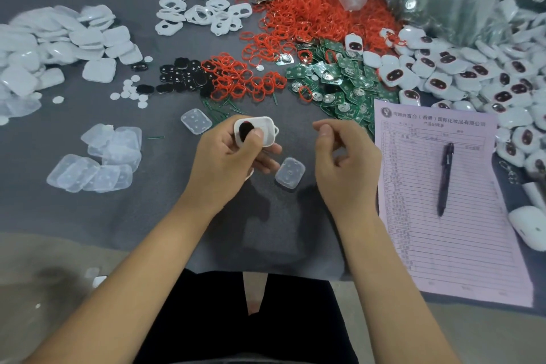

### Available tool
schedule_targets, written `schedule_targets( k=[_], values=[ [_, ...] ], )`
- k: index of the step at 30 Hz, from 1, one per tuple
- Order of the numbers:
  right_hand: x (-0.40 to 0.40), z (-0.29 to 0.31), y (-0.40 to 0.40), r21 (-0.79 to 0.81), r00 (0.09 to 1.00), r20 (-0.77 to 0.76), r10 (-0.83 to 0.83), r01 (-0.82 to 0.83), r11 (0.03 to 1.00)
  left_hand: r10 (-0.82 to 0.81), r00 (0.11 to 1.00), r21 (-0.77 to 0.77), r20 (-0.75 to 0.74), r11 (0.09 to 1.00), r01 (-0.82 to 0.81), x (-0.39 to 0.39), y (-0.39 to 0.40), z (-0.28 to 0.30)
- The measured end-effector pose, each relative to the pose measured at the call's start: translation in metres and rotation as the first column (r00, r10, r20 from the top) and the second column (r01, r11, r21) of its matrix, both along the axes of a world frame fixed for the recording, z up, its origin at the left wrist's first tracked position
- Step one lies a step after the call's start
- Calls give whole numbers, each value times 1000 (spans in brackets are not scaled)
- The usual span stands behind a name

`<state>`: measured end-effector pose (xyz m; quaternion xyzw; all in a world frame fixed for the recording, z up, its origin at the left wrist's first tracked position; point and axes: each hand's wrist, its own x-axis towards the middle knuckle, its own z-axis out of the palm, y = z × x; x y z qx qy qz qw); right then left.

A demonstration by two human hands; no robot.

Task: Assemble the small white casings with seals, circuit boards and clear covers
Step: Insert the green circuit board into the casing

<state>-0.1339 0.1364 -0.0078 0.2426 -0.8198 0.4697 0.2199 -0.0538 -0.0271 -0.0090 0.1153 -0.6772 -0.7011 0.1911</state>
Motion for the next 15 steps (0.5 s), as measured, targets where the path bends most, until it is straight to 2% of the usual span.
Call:
schedule_targets(
  k=[3,7,15],
  values=[
    [3,0,1,168,999,13,30,-31,985,25,1000,69,-2,997,-25,0,-2,0],
    [8,2,-5,419,997,54,52,-70,905,12,1000,91,0,996,-12,-1,-3,0],
    [2,7,15,529,941,236,241,-333,781,-27,1000,70,-11,997,27,0,-2,1]
  ],
)
